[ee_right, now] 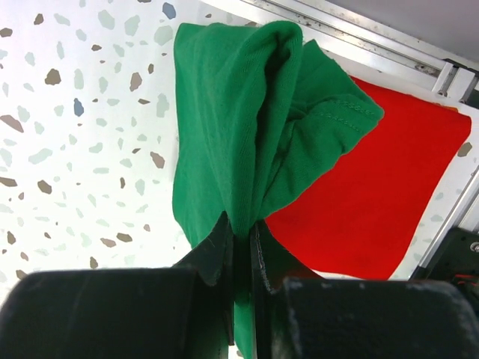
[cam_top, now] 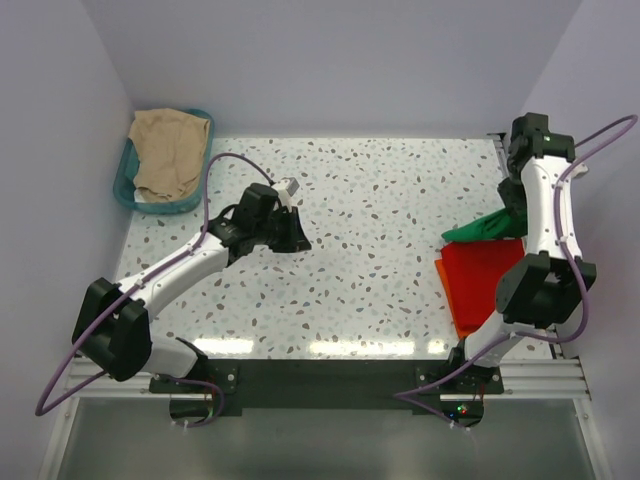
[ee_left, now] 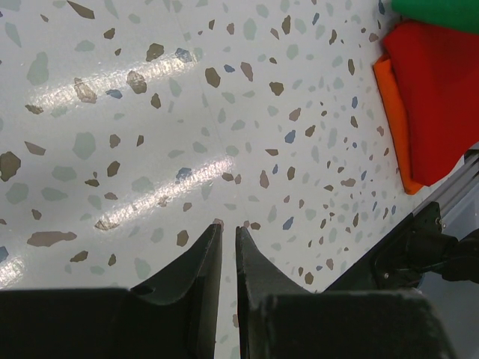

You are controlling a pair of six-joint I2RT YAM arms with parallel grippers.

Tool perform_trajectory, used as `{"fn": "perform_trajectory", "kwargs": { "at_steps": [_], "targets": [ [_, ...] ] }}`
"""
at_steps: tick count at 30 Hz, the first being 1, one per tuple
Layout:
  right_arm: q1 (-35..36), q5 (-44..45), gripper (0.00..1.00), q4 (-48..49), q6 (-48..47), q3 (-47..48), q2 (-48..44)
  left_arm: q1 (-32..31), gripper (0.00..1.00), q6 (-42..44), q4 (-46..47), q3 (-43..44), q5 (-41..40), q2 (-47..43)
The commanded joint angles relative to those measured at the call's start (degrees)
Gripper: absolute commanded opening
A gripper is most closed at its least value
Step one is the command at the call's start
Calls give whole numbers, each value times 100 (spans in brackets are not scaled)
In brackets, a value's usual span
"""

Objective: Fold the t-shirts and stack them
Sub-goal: Neatly place the folded tshirt to the corner

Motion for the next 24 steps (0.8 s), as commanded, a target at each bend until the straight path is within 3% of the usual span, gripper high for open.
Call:
{"fn": "perform_trajectory", "kwargs": {
  "at_steps": [1, 15, 24],
  "targets": [
    [-47, 69, 0, -367, -68, -93, -459, 37, 18, 166, 18, 204, 53, -23],
    [-196, 139, 0, -192, -253, -1218, -1408, 37, 18, 139, 149, 55, 158, -23],
    [-354, 156, 0, 46, -349, -2729, -2347, 28, 18, 166, 228, -103, 229, -58]
  ]
}}
